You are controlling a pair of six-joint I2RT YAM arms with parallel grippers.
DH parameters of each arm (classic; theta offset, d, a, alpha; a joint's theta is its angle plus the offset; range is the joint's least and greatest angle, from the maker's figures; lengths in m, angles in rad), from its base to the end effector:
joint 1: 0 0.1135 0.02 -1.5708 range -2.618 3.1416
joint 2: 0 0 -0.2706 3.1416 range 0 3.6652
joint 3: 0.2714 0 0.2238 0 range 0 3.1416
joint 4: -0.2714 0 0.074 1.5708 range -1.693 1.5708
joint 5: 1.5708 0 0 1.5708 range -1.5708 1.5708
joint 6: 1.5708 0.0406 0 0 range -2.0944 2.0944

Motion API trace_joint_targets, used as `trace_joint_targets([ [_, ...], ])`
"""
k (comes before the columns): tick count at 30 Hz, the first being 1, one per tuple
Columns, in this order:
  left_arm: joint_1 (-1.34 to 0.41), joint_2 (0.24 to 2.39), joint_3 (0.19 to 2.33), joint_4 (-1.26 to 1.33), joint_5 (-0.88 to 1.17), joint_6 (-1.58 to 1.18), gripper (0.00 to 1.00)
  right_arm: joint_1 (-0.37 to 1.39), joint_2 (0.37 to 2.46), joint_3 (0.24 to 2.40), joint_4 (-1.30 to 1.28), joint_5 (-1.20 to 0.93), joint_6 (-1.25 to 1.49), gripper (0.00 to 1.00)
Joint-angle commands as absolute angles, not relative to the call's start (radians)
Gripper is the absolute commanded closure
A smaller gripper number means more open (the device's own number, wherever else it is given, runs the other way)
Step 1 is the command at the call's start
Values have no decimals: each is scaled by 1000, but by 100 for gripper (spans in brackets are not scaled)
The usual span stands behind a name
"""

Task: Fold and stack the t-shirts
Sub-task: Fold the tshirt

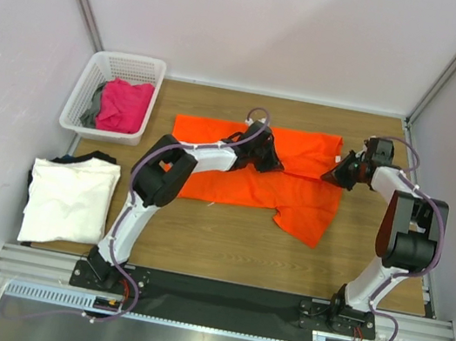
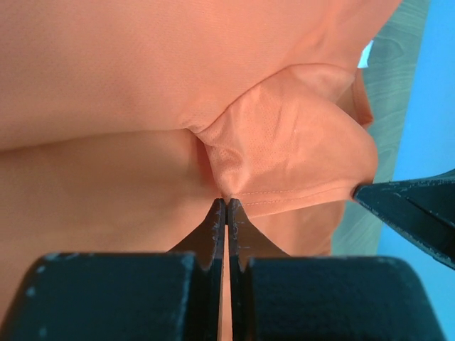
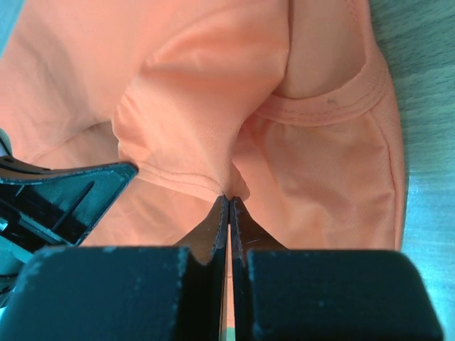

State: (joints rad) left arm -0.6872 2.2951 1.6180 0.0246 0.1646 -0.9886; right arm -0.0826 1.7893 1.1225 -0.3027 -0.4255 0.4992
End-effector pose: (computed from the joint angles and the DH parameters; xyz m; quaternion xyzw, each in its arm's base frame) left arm 0.3789 -0.3195 0.1586 -0.0981 0.8887 -0.3776 0.2407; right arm 0.3482 -0.0120 0.1999 0.2079 0.9123 0.2572 0.2415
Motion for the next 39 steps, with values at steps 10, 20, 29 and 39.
trace_joint_targets([
  [10,-696,2200,1575,51,202,-991,80,-87,1747,1134,-362,-407,463,74],
  [20,-635,2054,1641,-143,216,-818,30,-83,1735,1348,-445,-423,453,41],
  [29,-389,1942,1537,-190,167,-744,34,-19,1939,1480,-310,-405,495,45],
  [39,-236,2022,1482,-198,143,-749,51,-3,2183,1646,-288,-417,508,47],
])
